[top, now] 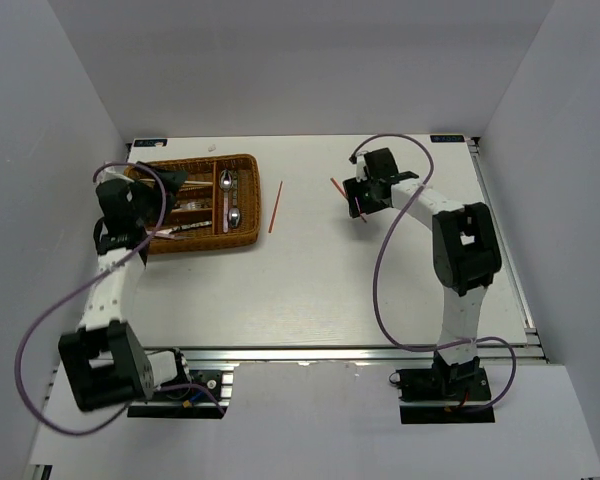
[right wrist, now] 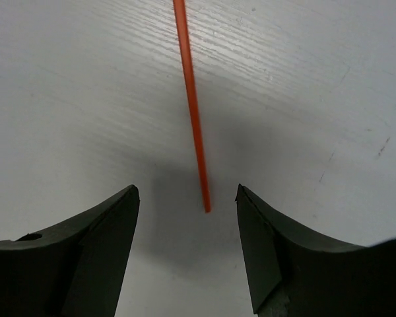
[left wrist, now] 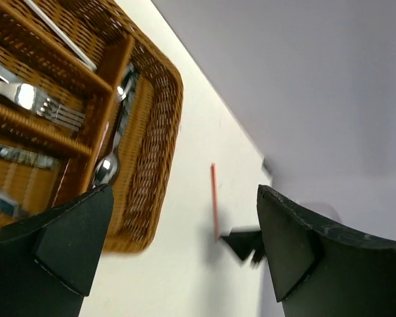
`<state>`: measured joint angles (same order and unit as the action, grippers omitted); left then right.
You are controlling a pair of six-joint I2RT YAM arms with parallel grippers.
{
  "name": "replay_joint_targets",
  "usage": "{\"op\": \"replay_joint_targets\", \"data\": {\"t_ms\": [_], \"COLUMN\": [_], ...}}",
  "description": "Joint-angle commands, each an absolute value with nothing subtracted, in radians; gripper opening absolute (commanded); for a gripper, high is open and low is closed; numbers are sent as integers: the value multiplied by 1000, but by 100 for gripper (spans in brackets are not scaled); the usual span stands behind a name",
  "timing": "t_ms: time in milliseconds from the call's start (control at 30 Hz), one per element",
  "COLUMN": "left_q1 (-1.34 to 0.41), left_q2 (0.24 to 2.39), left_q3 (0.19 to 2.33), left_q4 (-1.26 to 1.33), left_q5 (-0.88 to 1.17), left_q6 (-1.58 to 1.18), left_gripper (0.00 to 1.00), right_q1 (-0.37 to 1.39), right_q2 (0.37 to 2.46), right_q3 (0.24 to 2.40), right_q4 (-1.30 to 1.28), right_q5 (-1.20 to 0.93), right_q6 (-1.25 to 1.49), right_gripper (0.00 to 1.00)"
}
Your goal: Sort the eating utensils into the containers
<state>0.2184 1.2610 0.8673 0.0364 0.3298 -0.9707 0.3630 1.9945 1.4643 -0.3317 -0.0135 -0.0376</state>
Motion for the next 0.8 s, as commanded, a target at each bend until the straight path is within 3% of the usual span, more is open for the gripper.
{"op": "replay_joint_targets", "data": {"t_ms": [0, 133, 367, 467, 500, 533, 600, 633, 667, 767], "left_q1": [210, 201, 193, 193, 193, 192, 193, 193, 193, 193], "left_q2": [1106, 999, 870, 854, 851, 848, 848, 850, 850, 856], "left_q3": [830, 828, 723, 741, 744, 742, 741, 738, 735, 729], "left_q4": [-118, -306, -343, -393, -396, -396, -391, -390, -385, -362], "left_q5": [391, 385, 422, 411, 416, 420, 428, 428, 429, 454], "left_q6": [-726, -583, -559, -534, -534, -535, -541, -541, -548, -558], "left_gripper": [98, 98, 98, 98, 98, 98, 98, 98, 98, 98], "right_q1": [367, 356, 354, 356, 356, 354, 359, 362, 364, 367], "right_q2": [2057, 2185, 2436, 2505, 2520, 2549, 2575, 2589, 2592, 2579], "right_q3": [1596, 1721, 2083, 2166, 2180, 2196, 2238, 2241, 2229, 2195], "right_q4": [-407, -416, -589, -624, -641, -655, -679, -695, -698, -693], "right_q5": [-26, -26, -34, -31, -37, -44, -60, -60, -58, -70], "right_q6": [-123, -127, -146, -144, -143, -143, -143, -146, -150, -147], "right_gripper": [66, 64, 60, 54, 49, 37, 28, 12, 3, 0]}}
